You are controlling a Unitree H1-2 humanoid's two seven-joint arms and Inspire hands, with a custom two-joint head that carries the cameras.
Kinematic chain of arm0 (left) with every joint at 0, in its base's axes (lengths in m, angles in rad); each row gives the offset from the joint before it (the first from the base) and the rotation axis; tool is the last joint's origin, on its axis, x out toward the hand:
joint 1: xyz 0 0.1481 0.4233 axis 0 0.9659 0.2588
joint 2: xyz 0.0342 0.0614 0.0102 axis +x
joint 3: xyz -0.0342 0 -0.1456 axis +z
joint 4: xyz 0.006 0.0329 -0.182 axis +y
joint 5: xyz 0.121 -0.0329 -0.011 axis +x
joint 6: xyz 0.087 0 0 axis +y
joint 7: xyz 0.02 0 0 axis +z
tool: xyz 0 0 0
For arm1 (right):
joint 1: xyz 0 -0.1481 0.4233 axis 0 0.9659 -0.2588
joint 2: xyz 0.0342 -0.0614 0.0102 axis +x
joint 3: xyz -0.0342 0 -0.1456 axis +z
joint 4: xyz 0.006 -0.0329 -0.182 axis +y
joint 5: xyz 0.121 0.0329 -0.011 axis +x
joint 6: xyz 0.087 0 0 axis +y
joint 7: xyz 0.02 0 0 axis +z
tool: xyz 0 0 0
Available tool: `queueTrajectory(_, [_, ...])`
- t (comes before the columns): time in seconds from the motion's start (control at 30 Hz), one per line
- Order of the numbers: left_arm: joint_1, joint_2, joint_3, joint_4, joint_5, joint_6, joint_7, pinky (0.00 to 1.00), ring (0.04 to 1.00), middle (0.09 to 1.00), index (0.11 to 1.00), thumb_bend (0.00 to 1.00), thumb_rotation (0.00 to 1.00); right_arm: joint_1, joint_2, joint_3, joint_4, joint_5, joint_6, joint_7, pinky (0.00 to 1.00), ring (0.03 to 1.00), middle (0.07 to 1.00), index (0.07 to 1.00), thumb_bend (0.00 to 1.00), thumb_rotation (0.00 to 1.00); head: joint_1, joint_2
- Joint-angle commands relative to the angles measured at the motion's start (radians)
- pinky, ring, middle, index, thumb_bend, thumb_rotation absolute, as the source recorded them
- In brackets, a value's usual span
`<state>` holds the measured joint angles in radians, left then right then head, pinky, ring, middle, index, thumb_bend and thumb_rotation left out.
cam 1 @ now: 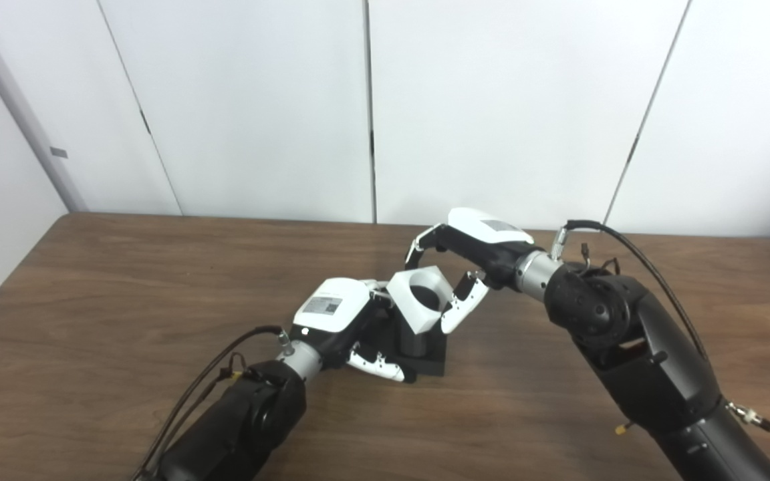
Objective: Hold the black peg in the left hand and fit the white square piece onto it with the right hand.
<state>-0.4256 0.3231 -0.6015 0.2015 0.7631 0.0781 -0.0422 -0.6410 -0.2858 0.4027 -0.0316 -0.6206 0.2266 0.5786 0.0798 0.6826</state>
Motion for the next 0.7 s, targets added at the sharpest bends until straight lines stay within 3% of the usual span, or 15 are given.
queueTrajectory(0.0, [0.065,-0.035,-0.083,0.054,0.021,0.007,-0.138,0.79,0.885,0.869,0.491,0.52,0.07,-0.047,0.01,0.008,-0.013,0.009,-0.016,0.0,0.8,0.835,0.761,0.479,0.52,0.13,0.0,0.001])
queueTrajectory(0.3, [0.065,-0.036,-0.093,0.049,0.031,0.007,-0.141,0.77,0.888,0.868,0.491,0.52,0.07,-0.048,0.018,0.031,0.009,0.002,-0.015,0.003,0.81,0.832,0.76,0.479,0.52,0.13,0.0,0.008])
queueTrajectory(0.67, [0.065,-0.037,-0.09,0.047,0.021,0.01,-0.147,0.78,0.895,0.872,0.491,0.52,0.07,-0.065,-0.001,0.081,0.023,-0.015,0.019,0.07,0.85,0.848,0.781,0.486,0.52,0.14,-0.004,0.014])
